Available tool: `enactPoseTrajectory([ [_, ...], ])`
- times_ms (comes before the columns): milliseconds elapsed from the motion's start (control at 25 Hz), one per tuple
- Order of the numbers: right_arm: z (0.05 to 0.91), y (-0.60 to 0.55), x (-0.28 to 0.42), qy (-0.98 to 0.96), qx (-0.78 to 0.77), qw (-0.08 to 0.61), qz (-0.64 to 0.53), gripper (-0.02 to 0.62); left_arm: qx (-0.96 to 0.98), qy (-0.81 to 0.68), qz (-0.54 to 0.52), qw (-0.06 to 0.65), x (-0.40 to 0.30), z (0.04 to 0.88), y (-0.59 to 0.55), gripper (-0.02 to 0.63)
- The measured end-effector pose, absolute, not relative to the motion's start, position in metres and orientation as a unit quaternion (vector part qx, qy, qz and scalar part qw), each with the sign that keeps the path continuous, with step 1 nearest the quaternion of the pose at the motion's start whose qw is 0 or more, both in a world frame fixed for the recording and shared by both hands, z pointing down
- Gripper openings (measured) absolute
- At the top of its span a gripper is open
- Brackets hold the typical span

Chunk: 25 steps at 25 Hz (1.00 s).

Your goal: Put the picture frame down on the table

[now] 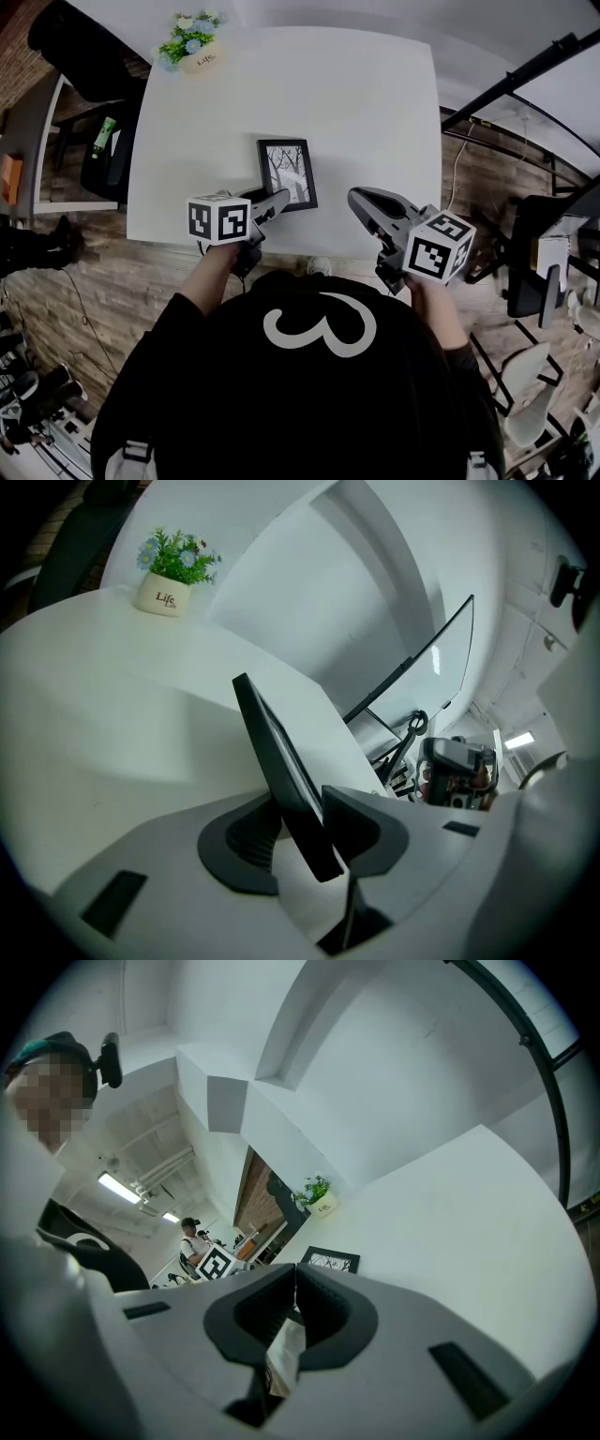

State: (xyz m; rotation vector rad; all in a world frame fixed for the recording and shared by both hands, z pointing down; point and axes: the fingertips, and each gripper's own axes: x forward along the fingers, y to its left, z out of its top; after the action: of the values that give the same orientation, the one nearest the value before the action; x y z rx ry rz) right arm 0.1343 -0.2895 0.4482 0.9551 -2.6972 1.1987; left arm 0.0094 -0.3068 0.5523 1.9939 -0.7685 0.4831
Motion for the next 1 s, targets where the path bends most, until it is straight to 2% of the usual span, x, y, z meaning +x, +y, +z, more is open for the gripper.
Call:
enactPoseTrajectory([
  [1000, 0.453, -0.293, 0.138, -0.87, 0.303, 0.01, 0.389, 0.024, 0.798, -0.329, 0.239, 0.444, -0.002, 0.579, -0.307, 0.193],
])
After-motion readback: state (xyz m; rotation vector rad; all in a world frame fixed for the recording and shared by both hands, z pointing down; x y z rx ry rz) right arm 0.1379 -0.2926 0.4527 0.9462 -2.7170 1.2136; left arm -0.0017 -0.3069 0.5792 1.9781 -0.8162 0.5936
